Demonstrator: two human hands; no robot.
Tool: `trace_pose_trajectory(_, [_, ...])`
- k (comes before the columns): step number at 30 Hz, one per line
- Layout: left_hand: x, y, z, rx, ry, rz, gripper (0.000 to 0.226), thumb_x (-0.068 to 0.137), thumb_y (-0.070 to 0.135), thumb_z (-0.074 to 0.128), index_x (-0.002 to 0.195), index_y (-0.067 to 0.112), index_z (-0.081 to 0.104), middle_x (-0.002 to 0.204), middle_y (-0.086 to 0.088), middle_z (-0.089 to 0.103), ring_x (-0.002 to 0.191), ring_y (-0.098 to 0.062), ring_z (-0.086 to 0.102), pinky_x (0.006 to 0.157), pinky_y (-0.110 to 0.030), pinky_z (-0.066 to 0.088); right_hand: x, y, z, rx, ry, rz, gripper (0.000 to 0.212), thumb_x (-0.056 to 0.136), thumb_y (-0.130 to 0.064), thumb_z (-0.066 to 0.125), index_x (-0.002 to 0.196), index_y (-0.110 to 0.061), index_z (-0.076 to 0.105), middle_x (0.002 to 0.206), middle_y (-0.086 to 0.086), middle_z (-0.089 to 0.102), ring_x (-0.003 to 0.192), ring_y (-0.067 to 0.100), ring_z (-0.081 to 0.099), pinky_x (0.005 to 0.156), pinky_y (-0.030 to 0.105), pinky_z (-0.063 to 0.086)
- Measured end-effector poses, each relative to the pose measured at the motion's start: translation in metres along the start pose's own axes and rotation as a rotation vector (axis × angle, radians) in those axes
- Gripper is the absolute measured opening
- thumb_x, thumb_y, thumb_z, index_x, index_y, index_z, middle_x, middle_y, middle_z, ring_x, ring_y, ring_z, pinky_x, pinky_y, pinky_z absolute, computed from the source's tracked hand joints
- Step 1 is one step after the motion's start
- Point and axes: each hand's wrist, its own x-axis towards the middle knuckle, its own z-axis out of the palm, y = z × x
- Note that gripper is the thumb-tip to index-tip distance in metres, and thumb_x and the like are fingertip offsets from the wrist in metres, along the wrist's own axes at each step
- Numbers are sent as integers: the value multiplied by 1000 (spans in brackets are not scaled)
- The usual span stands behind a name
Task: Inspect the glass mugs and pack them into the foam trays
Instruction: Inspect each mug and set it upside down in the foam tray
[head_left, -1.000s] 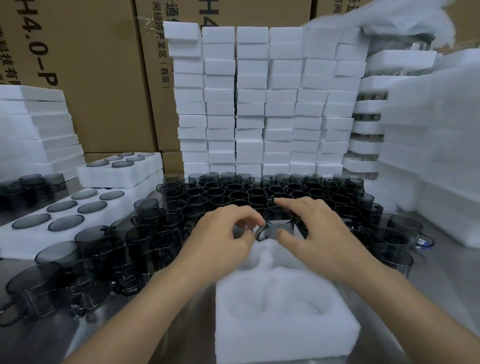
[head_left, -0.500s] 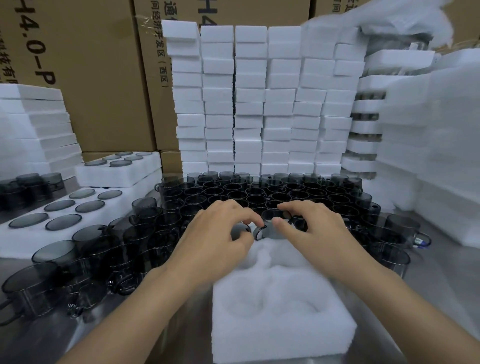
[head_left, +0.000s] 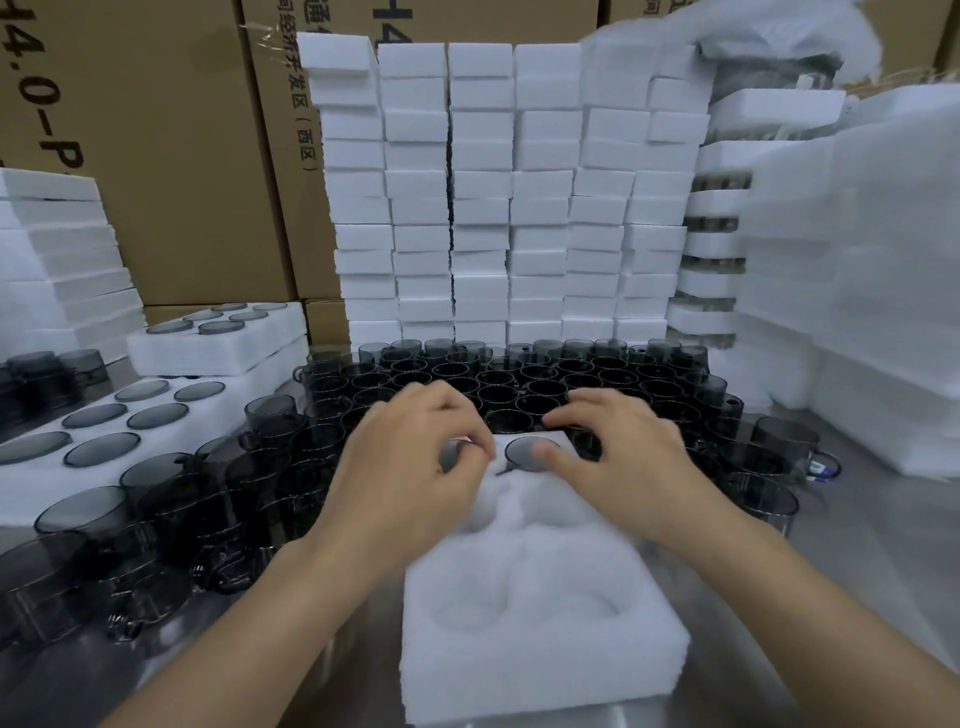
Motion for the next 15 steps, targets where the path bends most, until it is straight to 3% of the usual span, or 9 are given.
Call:
trace_pose_trajectory(2, [0,1,-3,-69,185,11,23,85,17,53,70,28,67,84,15,64,87,-11,62,80,-46,50,1,8,-14,29,136,-10,30,97,-50,62,126,-42,66,131,-20,63,121,8,59,107,44,49])
trace_pose_trajectory(4, [1,-1,-6,-126,268,4,23,83,12,53,67,24,64,79,10,64,79,-16,63,73,-47,51,4,21,-35,0,164,35,26,93,-40,65,119,-42,63,117,-20,66,105,8,63,95,42,56])
trace_pose_trajectory(9, [1,-1,-6,-124,273,2,25,82,10,54,65,25,64,79,9,64,75,-18,64,69,-42,51,0,51,-72,-233,-291,328,55,84,-60,78,125,-43,47,113,-13,59,103,14,62,97,39,54])
trace_pose_trajectory(15, [-1,0,-2,-74,221,17,25,82,13,52,65,26,63,78,11,63,73,-17,63,72,-39,50,-3,53,-71,-321,-303,338,61,81,-60,82,127,-51,42,112,-16,58,105,16,62,99,39,53])
